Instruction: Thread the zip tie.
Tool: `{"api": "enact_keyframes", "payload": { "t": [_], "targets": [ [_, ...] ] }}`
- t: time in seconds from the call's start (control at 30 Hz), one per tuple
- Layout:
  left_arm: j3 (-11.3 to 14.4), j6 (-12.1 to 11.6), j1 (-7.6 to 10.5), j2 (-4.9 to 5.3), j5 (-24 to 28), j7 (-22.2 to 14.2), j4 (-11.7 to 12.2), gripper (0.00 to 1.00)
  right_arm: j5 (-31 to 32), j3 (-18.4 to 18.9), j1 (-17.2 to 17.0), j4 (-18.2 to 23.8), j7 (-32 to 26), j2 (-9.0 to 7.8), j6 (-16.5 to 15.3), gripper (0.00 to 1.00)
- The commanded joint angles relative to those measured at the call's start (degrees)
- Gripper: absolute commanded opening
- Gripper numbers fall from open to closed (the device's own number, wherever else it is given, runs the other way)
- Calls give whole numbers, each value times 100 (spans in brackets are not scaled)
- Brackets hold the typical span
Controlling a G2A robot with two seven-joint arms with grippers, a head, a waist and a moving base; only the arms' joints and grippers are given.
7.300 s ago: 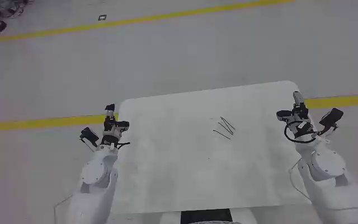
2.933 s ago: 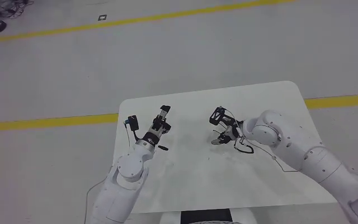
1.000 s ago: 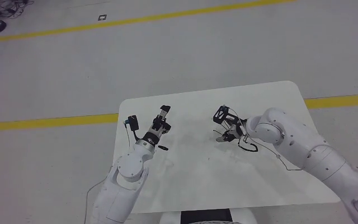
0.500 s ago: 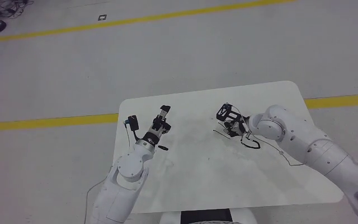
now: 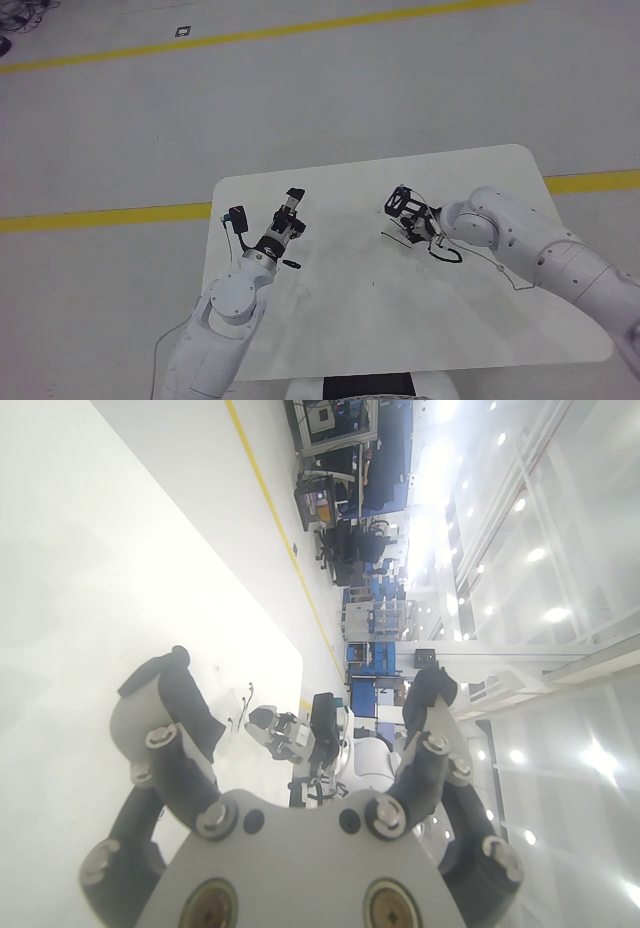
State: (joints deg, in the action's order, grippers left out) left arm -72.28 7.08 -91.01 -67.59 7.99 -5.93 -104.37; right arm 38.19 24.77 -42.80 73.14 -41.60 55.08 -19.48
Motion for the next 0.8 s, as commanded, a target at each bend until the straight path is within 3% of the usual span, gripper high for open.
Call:
{"api": "enact_keyframes", "payload": {
  "t": [0.0, 0.4, 0.77],
  "targets": [
    [0, 0, 0, 0, 0, 0, 0, 100, -27, -96, 69, -105, 61, 48, 0, 16],
    [0, 0, 0, 0, 0, 0, 0, 100, -122, -471, 385, -647, 305, 314, 0, 13],
    [0, 0, 0, 0, 0, 0, 0, 100, -321, -645, 490, -926, 413, 452, 0, 7]
  ]
}}
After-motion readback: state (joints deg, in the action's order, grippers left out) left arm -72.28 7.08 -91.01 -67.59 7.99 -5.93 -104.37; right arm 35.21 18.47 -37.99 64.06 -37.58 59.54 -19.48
